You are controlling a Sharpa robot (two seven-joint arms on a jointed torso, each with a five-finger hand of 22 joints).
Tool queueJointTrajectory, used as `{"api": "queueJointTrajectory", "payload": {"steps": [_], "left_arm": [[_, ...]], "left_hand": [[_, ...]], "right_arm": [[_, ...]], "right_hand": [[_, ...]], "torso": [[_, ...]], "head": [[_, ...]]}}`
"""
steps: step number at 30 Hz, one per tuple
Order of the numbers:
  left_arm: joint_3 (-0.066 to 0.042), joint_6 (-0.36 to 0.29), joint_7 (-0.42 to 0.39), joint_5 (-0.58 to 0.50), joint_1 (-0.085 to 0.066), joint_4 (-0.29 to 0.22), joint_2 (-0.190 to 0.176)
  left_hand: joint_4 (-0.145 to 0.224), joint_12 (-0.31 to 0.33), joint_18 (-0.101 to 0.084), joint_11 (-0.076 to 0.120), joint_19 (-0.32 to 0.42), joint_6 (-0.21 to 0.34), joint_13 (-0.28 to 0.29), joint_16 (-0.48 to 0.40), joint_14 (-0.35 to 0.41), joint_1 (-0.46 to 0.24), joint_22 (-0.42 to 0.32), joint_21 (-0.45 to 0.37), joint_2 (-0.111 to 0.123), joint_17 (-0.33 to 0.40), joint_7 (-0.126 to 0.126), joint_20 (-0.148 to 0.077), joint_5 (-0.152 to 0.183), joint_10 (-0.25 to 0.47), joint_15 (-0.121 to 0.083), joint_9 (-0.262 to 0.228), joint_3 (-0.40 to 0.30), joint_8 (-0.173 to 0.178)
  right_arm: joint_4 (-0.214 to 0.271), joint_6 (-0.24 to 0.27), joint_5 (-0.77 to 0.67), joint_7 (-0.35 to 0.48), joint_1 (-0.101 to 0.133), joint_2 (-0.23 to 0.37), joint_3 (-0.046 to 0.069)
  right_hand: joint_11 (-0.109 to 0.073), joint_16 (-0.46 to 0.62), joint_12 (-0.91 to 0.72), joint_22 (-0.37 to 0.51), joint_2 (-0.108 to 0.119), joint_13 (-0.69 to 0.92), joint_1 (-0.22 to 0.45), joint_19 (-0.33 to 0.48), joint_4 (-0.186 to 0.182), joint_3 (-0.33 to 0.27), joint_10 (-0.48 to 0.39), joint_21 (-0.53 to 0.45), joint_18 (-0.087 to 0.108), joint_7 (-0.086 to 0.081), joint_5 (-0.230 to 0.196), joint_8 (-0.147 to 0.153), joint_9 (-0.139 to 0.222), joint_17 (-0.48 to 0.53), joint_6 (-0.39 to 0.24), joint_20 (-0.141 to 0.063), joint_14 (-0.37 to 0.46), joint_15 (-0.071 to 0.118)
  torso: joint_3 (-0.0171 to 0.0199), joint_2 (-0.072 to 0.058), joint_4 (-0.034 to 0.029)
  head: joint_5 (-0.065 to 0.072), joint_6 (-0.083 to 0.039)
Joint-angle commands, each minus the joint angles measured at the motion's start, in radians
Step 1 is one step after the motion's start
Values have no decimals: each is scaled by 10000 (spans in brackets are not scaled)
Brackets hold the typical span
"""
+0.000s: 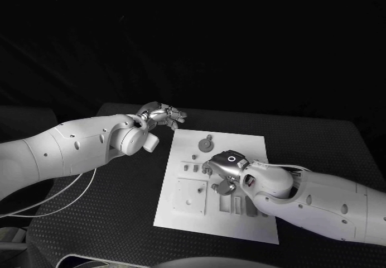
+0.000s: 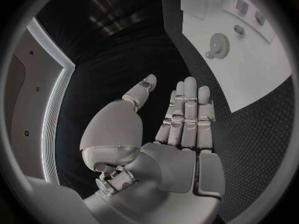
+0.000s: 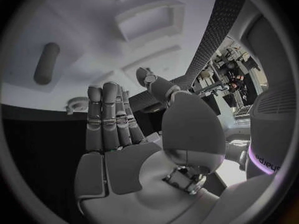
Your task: Assemble the parts on the task board
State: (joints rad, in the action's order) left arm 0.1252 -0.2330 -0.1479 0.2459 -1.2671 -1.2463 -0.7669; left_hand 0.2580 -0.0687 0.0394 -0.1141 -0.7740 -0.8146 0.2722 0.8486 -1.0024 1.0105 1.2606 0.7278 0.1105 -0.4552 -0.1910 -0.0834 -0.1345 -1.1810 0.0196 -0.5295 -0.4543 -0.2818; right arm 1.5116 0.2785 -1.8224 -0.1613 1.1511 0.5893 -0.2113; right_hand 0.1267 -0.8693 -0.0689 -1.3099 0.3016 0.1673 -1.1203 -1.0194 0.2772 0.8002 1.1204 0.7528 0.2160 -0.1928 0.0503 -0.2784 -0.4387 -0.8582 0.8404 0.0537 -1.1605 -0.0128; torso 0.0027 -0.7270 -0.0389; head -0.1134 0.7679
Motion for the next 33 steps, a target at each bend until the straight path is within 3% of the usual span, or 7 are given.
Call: {"api": "queueJointTrajectory", "payload": {"steps": [1,4,9,16,20,23,33], "left_arm": [[-6,116,-74,-13,-25,23,18],[-5,113,-86,-13,-25,15,4],[-4,127,-116,-13,-24,101,43],[-1,175,-133,-13,-20,143,49],[-1,187,-143,-13,-18,144,52],[-1,187,-143,-13,-17,162,56],[0,209,-150,-13,-14,218,62]], "left_hand": [[2,-9,121,-44,-71,73,-16,-47,-52,-41,15,-60,-21,-16,5,21,58,57,-16,10,37,-14],[2,-9,122,-45,-73,75,-16,-49,-52,-39,15,-60,-21,-17,4,21,57,58,-15,11,37,-15],[5,-10,123,-45,-75,76,-16,-52,-51,-36,17,-62,-19,-20,4,21,57,59,-15,10,37,-17],[7,-14,125,-44,-78,73,-15,-57,-51,-29,19,-65,-28,-26,5,22,53,55,-14,9,34,-23],[8,-15,125,-44,-79,72,-15,-59,-51,-27,20,-67,-30,-28,5,23,51,55,-14,8,33,-25],[8,-15,125,-44,-79,72,-15,-60,-51,-27,21,-67,-31,-29,5,23,51,55,-14,8,34,-26],[5,-15,125,-45,-81,72,-15,-64,-50,-29,23,-69,-40,-33,5,25,49,57,-13,8,34,-29]], "right_arm": [[9,537,527,315,79,249,220],[112,528,1040,617,185,628,537],[273,22,1832,865,496,1279,816],[157,-683,1732,837,828,1841,830],[47,-1203,1611,752,824,1869,825],[39,-1572,1600,727,802,1876,814],[-34,-2230,1427,794,526,1894,709]], "right_hand": [[-44,-85,-79,-184,-5,30,73,17,-43,74,74,44,458,33,9,-83,-41,-17,66,45,63,31],[-53,-110,-93,-178,-4,43,90,18,-70,114,90,52,458,42,20,-104,-52,-14,81,53,78,38],[-73,-201,-130,-184,-5,82,303,-8,-120,-75,127,118,458,54,19,-152,-73,-3,104,56,80,58],[-74,-294,-143,-174,-16,130,541,42,-139,-566,105,177,458,333,29,-136,-50,73,-33,53,139,60],[-40,-312,-91,-169,-20,128,730,170,-145,-935,-19,156,458,496,33,-111,-24,134,-147,95,263,31],[-23,-328,6,-162,-21,78,822,242,-197,-1131,-236,140,458,490,25,-142,-25,176,-132,122,343,3],[-119,-431,-58,-161,-51,59,826,244,-364,-1406,-226,178,458,637,6,-226,-47,230,-63,119,361,93]], "torso": [[19,6,12],[-3,20,22],[2,10,-1],[8,11,43],[8,16,33],[23,2,27],[-4,-5,-3]], "head": [[64,-89],[172,-184],[273,-299],[268,-408],[315,-443],[292,-425],[284,-395]]}}
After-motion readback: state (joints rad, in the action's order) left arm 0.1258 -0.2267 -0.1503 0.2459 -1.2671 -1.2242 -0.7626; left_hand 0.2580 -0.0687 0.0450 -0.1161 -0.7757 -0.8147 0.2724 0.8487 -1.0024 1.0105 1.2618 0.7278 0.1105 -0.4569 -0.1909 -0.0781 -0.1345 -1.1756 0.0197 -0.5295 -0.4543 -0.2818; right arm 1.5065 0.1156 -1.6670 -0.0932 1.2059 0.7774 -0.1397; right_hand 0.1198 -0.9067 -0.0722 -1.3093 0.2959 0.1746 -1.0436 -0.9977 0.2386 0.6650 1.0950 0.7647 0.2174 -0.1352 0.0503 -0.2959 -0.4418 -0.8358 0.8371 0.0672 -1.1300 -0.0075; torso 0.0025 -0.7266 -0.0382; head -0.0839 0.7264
